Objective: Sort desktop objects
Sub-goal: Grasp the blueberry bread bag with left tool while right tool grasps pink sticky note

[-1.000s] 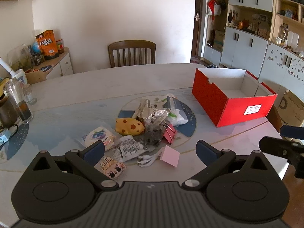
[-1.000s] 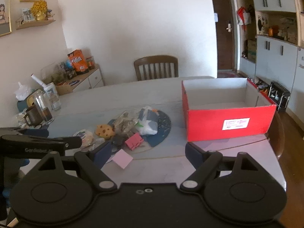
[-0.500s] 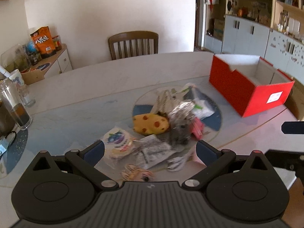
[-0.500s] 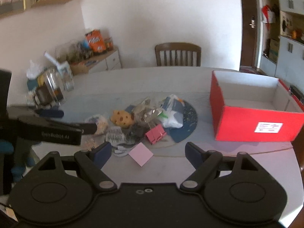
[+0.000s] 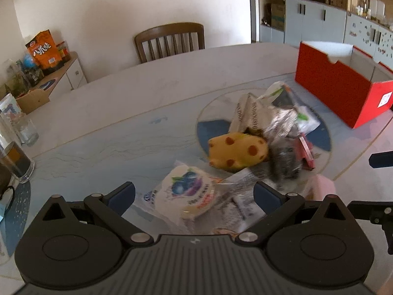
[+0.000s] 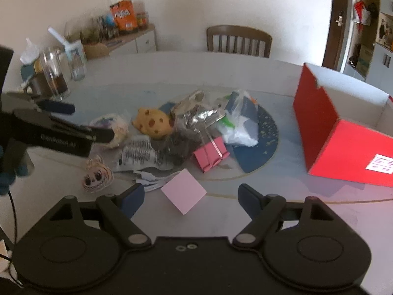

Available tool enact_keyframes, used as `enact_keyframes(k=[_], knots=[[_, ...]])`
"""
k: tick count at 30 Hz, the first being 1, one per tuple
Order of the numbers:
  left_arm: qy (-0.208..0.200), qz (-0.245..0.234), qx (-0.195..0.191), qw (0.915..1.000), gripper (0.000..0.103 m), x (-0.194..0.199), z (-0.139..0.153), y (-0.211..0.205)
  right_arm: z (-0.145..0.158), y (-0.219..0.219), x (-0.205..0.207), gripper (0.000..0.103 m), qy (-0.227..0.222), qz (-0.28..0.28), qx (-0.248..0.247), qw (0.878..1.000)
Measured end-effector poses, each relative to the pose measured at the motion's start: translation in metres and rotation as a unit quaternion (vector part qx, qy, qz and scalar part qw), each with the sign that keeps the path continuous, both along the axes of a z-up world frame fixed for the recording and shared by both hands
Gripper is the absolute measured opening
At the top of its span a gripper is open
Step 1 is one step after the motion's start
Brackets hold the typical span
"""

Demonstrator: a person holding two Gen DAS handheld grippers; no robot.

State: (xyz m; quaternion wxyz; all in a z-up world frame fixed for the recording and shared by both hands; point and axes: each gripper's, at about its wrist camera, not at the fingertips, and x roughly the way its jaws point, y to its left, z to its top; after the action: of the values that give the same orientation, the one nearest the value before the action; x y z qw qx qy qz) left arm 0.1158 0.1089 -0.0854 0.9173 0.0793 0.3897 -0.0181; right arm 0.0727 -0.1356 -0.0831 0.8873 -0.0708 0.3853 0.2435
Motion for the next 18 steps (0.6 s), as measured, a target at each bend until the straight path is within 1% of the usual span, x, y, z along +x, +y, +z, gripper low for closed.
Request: enact_keyframes(k=[7, 12, 15, 16, 18], knots=[[0.015, -0.013, 0.01, 0.9998, 0.103, 0.016, -0.017, 0.011, -0.025, 0.018, 0.016, 0.082, 0.02, 0.011, -0.039, 0.999], [0.023, -0.023, 0.012, 0.9994, 0.103, 0.024, -0.025, 0.016, -0.035, 0.027, 0.026, 0.082, 0.024, 0.011, -0.056, 0.998], [0.03, -0.027, 0.006, 0.9992, 0.102, 0.028, -0.029, 0.018, -0.039, 0.03, 0.029, 0.08, 0.027, 0.011, -0.061, 0.998], [0.032, -0.029, 0.003, 0.9991, 0.102, 0.029, -0.03, 0.02, -0.04, 0.032, 0.03, 0.079, 0.028, 0.011, -0.062, 0.998], [0.035, -0.035, -0.002, 0.9988, 0.102, 0.03, -0.031, 0.021, -0.042, 0.033, 0.032, 0.072, 0.032, 0.011, -0.065, 0.997]])
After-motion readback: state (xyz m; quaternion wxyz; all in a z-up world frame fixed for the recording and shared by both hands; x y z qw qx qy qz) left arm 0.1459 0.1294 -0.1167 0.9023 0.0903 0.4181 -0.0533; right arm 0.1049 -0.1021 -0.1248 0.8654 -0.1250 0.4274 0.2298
